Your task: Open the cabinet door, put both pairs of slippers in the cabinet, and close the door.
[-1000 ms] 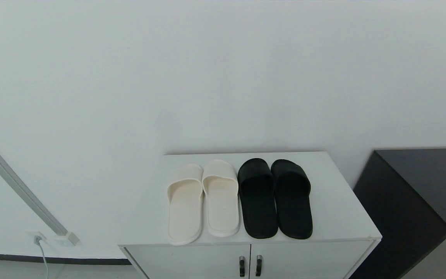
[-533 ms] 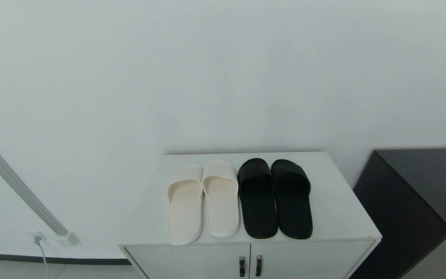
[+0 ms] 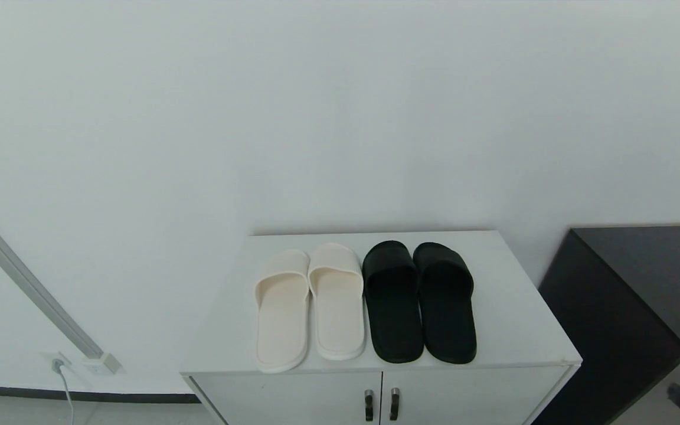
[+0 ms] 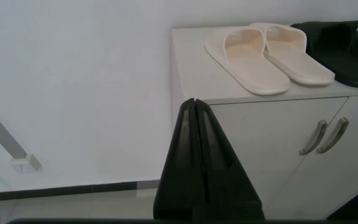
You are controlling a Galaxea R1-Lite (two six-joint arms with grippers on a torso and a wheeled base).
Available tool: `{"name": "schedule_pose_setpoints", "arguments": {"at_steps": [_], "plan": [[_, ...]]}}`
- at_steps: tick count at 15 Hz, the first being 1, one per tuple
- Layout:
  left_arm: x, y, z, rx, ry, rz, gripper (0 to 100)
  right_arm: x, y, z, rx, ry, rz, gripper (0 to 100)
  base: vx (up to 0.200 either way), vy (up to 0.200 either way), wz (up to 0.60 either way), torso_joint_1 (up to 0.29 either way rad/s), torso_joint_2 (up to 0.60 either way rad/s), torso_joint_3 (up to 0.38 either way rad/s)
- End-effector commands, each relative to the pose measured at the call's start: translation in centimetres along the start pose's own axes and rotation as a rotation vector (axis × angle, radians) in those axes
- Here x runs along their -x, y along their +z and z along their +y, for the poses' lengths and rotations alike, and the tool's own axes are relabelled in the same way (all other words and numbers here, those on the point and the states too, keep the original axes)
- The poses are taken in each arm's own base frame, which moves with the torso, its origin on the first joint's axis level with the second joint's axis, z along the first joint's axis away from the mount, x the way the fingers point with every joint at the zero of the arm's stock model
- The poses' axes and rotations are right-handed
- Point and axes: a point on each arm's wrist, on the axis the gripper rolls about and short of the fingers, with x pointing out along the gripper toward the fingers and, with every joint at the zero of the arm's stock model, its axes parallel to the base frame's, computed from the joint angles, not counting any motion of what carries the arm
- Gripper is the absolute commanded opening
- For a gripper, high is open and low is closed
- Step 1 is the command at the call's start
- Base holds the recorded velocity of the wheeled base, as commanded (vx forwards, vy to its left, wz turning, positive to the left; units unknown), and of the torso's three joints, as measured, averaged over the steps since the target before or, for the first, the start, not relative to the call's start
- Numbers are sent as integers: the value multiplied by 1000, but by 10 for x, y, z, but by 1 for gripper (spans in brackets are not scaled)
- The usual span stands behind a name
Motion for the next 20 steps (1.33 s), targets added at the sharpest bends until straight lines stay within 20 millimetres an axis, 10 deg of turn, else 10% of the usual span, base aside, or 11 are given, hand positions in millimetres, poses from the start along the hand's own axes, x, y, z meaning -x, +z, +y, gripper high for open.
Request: {"name": "schedule_pose_setpoints", "arguments": {"at_steps": [1, 11, 20], "plan": [[0, 0, 0, -1, 1, 2, 0, -51, 8, 45, -37, 112, 143, 100, 0, 0, 0, 0, 0, 0], [0, 0, 0, 1, 1, 2, 0, -206, -7, 130, -26, -214, -29, 100, 0, 0, 0, 0, 0, 0], [0, 0, 0, 1, -1, 2, 0, -268, -11, 141, 24, -300, -53, 100, 0, 0, 0, 0, 0, 0]]}}
